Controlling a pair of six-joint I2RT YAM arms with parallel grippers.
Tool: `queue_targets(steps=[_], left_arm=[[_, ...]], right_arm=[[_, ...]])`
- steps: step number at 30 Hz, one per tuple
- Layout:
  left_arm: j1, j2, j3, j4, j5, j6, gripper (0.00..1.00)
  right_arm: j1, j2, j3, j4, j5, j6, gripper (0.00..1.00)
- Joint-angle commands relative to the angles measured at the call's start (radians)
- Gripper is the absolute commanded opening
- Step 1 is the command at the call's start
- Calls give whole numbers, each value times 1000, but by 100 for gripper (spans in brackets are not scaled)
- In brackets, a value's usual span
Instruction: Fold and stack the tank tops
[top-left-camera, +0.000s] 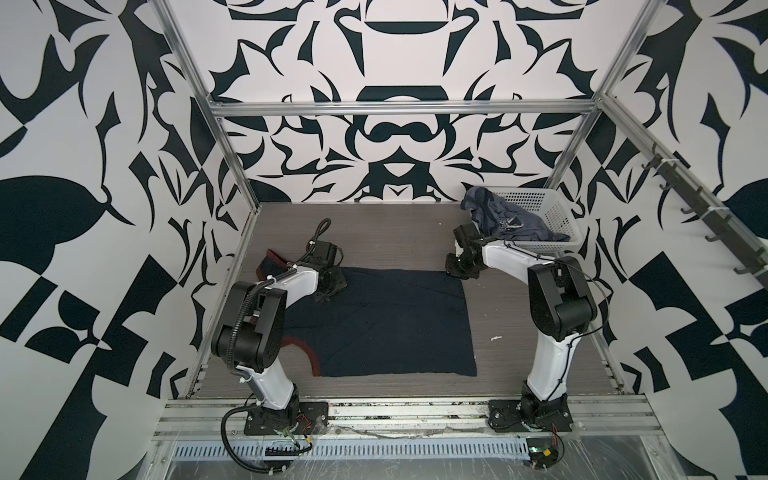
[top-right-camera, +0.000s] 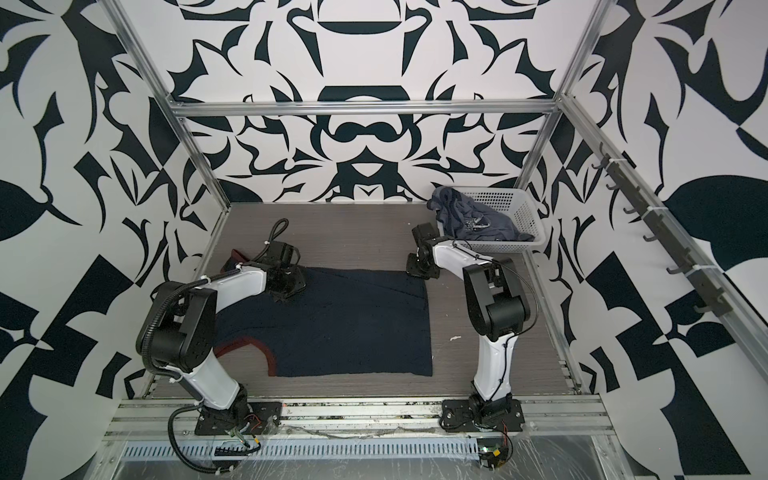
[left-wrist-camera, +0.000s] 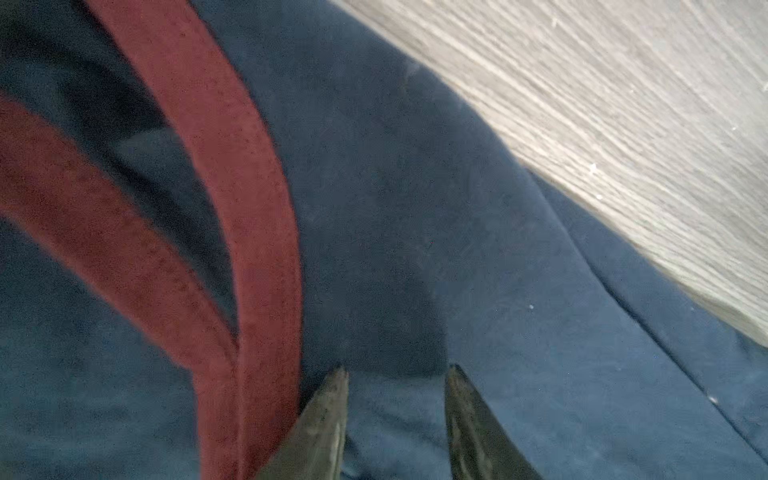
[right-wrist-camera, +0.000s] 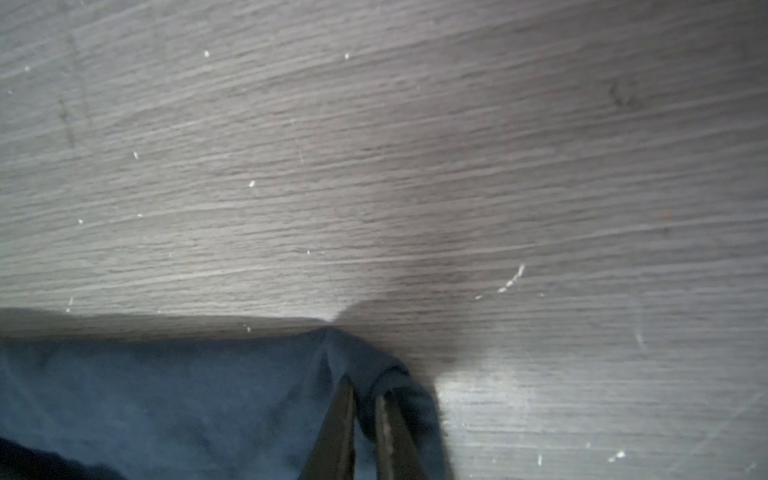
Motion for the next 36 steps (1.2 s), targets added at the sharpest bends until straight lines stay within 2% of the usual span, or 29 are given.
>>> queue_targets(steps=[1, 3, 12, 19, 27, 30, 34, 36], left_arm=[[3, 89, -56, -20, -10, -8, 43], [1, 88, -57, -23, -13, -6, 42], [2, 81, -60, -22, -23, 1, 42], [2, 73, -72, -8, -17, 11, 42], [2, 75, -81, 11, -3, 23, 42], [1, 71, -85, 9, -4, 23, 42], [1, 75, -85, 11, -1, 23, 42], [2, 77, -83, 11, 1, 22, 42]], right_arm=[[-1, -1, 21, -24, -6, 4, 6], [-3, -2, 26, -25, 8, 8, 0], [-47, -22, 69, -36, 30, 18, 0], [-85, 3, 108, -27, -13, 32, 0], [-137, 37, 168, -34, -150, 93, 0], [-150, 69, 213, -61, -156, 98, 1], [-150, 92, 195, -64, -171, 60, 24], [-150, 57, 139, -27, -173, 53, 30]])
